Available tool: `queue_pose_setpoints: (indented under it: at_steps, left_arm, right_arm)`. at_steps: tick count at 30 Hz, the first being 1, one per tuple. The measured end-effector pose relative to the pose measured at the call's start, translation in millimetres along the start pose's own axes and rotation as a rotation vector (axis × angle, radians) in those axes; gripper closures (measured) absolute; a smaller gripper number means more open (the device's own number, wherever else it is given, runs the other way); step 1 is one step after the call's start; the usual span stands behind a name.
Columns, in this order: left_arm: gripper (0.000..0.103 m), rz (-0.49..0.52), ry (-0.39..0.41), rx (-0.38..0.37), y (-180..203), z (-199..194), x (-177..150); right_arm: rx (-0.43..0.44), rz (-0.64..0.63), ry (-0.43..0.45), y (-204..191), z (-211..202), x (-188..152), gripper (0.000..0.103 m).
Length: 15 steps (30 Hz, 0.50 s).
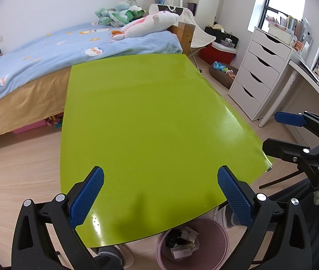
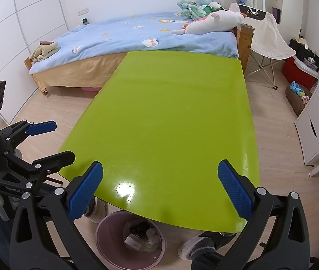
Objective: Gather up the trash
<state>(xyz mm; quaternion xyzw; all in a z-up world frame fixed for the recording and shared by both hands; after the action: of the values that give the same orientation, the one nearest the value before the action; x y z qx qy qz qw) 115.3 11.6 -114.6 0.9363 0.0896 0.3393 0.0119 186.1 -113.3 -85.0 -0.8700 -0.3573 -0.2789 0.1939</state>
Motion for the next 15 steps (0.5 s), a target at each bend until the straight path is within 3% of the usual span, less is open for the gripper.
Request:
queue_pose_setpoints:
  at_steps: [15]
  left_arm:
    - [0.006,0.002,-0.007,-0.009,-0.1,3.2,-4.8]
  right_arm:
    - [0.002,0.006,-0.001,0.1,0.5,-1.7,0.003]
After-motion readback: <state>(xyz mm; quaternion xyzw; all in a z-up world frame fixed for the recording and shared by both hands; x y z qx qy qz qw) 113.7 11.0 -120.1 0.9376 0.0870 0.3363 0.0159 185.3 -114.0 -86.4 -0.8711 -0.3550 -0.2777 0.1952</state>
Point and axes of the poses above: each gripper's, at about its wrist camera, not at the fingertips, and z roughly the way its jaws point, y to its right, x to its top, the point moved 10 cm from there along z, roughly the way its jaws point, and after that the axes turned 3 degrees about x, right-handed, at the moved point
